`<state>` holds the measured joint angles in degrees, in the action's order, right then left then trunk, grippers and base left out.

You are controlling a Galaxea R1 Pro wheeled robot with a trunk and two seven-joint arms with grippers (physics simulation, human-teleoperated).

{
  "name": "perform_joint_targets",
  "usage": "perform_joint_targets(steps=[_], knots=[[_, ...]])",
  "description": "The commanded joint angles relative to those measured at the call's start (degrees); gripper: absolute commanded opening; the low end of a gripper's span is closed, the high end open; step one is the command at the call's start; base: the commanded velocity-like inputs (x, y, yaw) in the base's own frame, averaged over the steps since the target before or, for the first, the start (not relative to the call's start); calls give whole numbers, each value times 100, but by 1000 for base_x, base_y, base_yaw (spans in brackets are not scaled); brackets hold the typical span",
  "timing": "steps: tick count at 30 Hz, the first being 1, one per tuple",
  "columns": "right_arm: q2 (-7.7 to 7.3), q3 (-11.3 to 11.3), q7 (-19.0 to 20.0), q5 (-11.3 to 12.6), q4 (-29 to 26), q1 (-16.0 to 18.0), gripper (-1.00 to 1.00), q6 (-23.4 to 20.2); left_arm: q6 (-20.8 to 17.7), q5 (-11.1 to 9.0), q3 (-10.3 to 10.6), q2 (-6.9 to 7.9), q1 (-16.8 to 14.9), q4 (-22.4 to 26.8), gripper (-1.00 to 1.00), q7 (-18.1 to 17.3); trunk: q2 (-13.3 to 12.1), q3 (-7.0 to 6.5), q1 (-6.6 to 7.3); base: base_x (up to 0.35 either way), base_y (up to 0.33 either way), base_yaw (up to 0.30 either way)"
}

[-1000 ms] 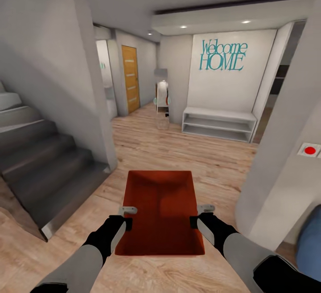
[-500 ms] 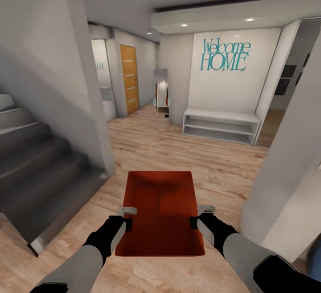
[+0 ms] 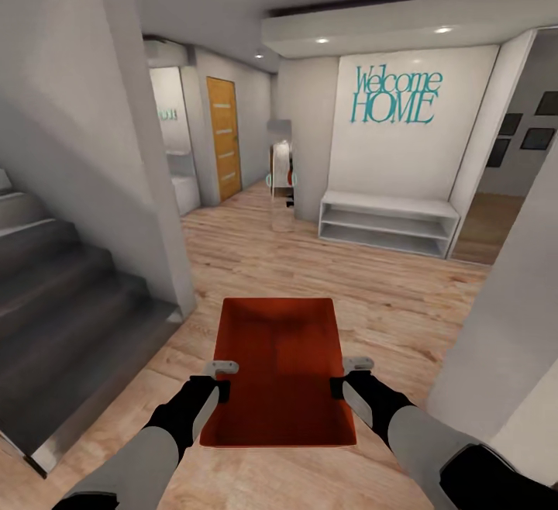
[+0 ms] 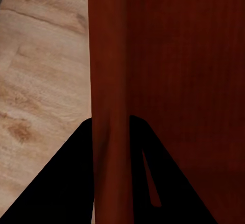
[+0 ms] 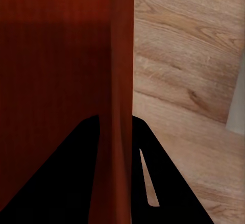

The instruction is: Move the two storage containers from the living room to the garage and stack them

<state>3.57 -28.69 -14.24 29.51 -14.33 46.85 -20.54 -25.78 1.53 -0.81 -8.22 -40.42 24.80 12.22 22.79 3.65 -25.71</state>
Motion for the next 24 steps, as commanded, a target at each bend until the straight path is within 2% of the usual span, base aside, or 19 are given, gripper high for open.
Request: perform_joint_targets(steps=[1, 24], knots=[[-5, -200, -42, 116, -123, 8, -100, -11, -344, 76, 57, 66, -1, -187, -100, 44, 13, 13, -7, 322, 0, 0], [0, -201, -39, 116, -123, 8, -100, -11, -340, 76, 64, 66, -1, -221, -100, 44, 13, 13, -7, 322, 0, 0]])
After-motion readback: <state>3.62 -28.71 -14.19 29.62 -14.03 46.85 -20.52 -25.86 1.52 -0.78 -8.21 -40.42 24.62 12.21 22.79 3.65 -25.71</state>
